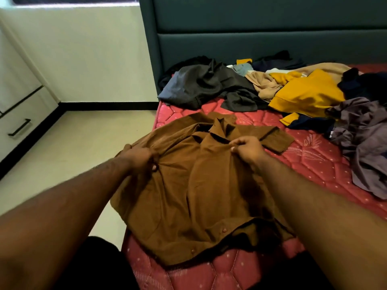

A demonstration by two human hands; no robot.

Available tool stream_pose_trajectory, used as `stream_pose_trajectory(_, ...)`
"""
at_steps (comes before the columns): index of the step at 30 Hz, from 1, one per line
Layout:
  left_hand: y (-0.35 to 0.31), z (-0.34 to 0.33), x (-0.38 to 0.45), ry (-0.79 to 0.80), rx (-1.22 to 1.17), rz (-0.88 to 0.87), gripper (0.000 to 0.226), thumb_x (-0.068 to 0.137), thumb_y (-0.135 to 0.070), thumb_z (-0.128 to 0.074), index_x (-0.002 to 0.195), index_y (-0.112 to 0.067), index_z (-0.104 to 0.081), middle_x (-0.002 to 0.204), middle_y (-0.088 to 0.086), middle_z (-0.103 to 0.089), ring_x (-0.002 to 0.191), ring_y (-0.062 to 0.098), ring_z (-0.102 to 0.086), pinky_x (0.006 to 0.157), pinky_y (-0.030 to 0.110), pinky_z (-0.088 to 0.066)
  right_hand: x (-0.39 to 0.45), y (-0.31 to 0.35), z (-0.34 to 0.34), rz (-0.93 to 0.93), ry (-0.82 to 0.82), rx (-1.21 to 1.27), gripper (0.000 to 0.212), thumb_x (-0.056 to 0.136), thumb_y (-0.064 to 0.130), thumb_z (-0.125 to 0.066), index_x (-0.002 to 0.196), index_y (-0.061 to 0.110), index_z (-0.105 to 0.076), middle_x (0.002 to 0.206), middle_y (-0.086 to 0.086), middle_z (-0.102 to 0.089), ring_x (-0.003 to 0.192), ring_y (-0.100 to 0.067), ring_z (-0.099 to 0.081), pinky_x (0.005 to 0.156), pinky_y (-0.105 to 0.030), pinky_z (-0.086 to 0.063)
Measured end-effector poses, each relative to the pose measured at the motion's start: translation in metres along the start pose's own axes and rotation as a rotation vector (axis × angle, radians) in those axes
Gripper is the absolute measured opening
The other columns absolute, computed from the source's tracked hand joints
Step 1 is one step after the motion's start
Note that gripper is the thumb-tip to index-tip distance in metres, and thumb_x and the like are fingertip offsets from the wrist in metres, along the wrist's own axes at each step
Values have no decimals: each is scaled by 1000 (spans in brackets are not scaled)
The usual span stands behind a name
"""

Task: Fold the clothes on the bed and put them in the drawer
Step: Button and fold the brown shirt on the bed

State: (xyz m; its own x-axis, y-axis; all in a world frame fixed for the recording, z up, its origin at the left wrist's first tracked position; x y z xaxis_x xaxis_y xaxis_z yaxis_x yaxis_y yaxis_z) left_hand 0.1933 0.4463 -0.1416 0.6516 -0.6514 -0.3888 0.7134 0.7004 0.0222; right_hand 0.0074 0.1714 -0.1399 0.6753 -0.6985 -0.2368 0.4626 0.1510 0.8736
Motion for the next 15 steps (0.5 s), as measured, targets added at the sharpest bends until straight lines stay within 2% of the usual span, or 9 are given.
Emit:
stream_pose_trajectory(2,6,-9,-3,70,17,74,48,72,-56,-54,119,-48,-57,137,-7,-49,132,30,-34,109,59,-14,-3,26,40,80,-115,-61,21,83,-1,-66,74,17,-69,76,-7,-67,69,-23,-61,62,-32,-52)
stream_pose_trajectory(3,6,-11,-4,65,27,107,51,73,-56,-51,122,-44,-58,140,-5,-47,135,30,-30,110,59,-10,-5,36,61,137,-175,-124,19,82,2,-68,72,18,-68,71,-5,-66,66,-22,-60,59,-30,-50)
stream_pose_trajectory(4,2,-8,-5,36,85,115,44,80,-53,-49,120,-40,-61,137,-4,-50,133,28,-34,110,56,-9,-12,46,82,185,-235,-217,15,81,6,-70,73,18,-69,72,-4,-67,66,-22,-61,61,-30,-51)
stream_pose_trajectory(6,-17,3,-17,-135,236,48,23,92,-45,-47,106,-34,-62,121,-5,-60,116,20,-47,107,48,-18,-26,53,118,260,-330,-411,11,80,12,-74,74,20,-69,79,-6,-70,71,-21,-64,67,-32,-54)
stream_pose_trajectory(7,-27,13,-23,-233,288,12,18,94,-43,-47,102,-33,-59,113,-6,-62,107,18,-50,105,47,-21,-34,55,135,295,-373,-494,11,80,14,-75,74,22,-69,84,-6,-70,74,-21,-63,68,-32,-52)
stream_pose_trajectory(9,-40,34,-36,-284,299,-31,15,93,-45,-50,104,-35,-52,107,-7,-60,104,18,-50,103,44,-25,-49,57,151,373,-405,-711,3,80,19,-75,80,22,-73,99,-8,-64,89,-25,-60,73,-33,-50)
stream_pose_trajectory(12,-53,59,-51,-232,275,-221,19,85,-41,-58,103,-35,-59,104,-6,-61,101,15,-52,97,35,-38,-75,68,153,391,-242,-1335,16,85,29,-66,100,23,-70,112,-7,-57,108,-30,-53,80,-33,-42)
stream_pose_trajectory(13,-59,62,-57,-214,258,-302,18,82,-37,-60,98,-30,-64,100,-4,-63,95,15,-56,90,31,-44,-86,72,152,355,-176,-1466,18,86,30,-63,102,22,-68,111,-7,-60,108,-29,-54,78,-31,-39)
stream_pose_trajectory(15,-70,63,-67,-109,210,-323,20,82,-26,-61,98,-17,-68,92,0,-63,82,15,-57,70,16,-46,-95,78,154,333,-87,-1498,18,87,31,-62,100,20,-66,104,-6,-64,99,-27,-59,73,-29,-38)
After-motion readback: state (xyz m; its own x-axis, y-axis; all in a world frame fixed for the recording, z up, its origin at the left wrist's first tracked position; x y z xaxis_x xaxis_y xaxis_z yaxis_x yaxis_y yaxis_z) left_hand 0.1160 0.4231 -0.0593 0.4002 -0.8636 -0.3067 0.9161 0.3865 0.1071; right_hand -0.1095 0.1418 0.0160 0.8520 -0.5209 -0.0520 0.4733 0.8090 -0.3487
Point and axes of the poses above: each hand's wrist, its own x-axis towards the middle knuckle, its own z-axis out of the back of the hand, y = z × x, the point moved 3 cm from there along x, towards the middle knuckle
